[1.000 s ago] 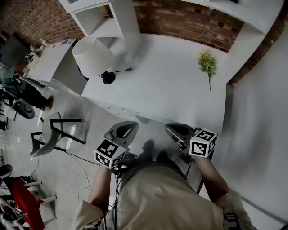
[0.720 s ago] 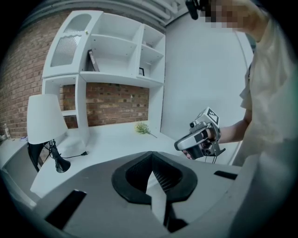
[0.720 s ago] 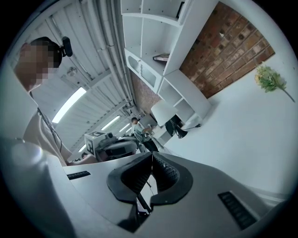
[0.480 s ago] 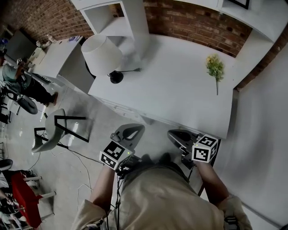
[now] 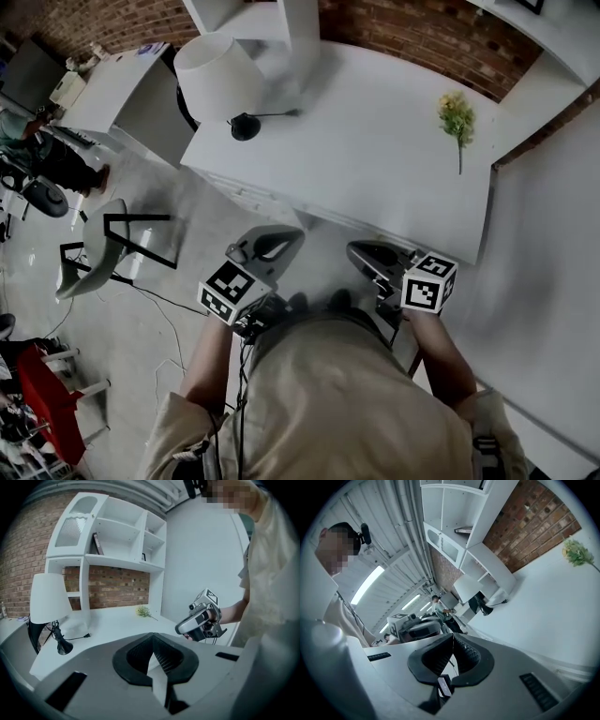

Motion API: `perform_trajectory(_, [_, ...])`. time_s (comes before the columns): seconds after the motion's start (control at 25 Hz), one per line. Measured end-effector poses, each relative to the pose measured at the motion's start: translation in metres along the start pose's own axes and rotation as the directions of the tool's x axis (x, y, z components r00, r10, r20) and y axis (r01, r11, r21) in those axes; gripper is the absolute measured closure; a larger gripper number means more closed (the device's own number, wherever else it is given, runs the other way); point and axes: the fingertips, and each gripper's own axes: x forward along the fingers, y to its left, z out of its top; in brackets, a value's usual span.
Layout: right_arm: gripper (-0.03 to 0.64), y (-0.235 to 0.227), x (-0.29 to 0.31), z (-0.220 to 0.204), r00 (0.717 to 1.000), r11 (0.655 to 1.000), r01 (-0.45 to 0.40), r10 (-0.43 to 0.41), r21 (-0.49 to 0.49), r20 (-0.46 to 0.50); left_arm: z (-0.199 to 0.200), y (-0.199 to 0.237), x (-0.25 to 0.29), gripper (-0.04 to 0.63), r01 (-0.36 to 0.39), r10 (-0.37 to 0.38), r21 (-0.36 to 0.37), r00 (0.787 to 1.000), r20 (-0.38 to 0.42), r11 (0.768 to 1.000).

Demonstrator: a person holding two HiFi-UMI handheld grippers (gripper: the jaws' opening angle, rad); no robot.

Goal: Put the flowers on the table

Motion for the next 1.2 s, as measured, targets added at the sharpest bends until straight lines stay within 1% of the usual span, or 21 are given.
perform_trajectory(0.16, [0.594,0.008,0.004,0.006,1.0,1.0,0.021,-0.021,-0.011,0.006,0.004,0.007,-0.006,0.588,0.014,-0.014,-0.013,0.999,0.037,1.0])
perform_trajectory(0.28, [0.594,0.014,0.009,0.005,1.0,1.0,0.025,-0.025,-0.008,0.009,-0.002,0.011,-0.012,0.588,0.028,-0.027,-0.023,0.999,0.041,0.999])
perform_trajectory(0.4, [0.594,0.025,0.01,0.012,0.998,1.0,0.013,-0.014,0.018,0.067,-0.006,0.014,-0.018,0.588,0.042,-0.04,-0.038,0.998,0.049,0.998])
perform_trajectory(0.48, [0.594,0.027,0.01,0.019,0.993,0.999,0.029,-0.034,0.043,0.115,-0.007,0.016,-0.023,0.588,0.051,-0.049,-0.038,0.997,0.057,0.998])
perform_trajectory(0.52, [0.594,0.027,0.011,0.02,0.991,0.998,0.047,-0.052,0.041,0.121,-0.009,0.017,-0.025,0.588,0.055,-0.053,-0.035,0.997,0.06,0.998])
perform_trajectory(0.6, [0.594,0.026,0.014,0.016,0.99,0.996,0.088,-0.09,0.019,0.106,-0.009,0.019,-0.032,0.588,0.06,-0.057,-0.043,0.995,0.077,0.997])
perform_trajectory(0.76, [0.594,0.032,0.015,0.012,0.988,0.993,0.116,-0.118,0.021,0.102,0.002,0.022,-0.043,0.588,0.096,-0.079,-0.106,0.985,0.152,0.99])
perform_trajectory(0.96, [0.594,0.04,0.015,0.007,0.985,0.991,0.132,-0.134,0.028,0.113,0.004,0.022,-0.047,0.588,0.125,-0.107,-0.101,0.98,0.166,0.987])
perform_trajectory(1.08, [0.594,0.052,0.018,0.004,0.991,0.995,0.098,-0.097,-0.007,0.093,0.003,0.02,-0.049,0.588,0.143,-0.126,-0.095,0.978,0.166,0.985])
perform_trajectory(1.16, [0.594,0.066,0.023,0.0,0.996,0.996,0.066,-0.062,-0.059,0.062,0.002,0.019,-0.051,0.588,0.152,-0.138,-0.08,0.977,0.163,0.985])
perform_trajectory(1.2, [0.594,0.07,0.026,-0.003,0.997,0.994,0.065,-0.061,-0.091,0.046,0.002,0.018,-0.052,0.588,0.157,-0.144,-0.073,0.976,0.162,0.985])
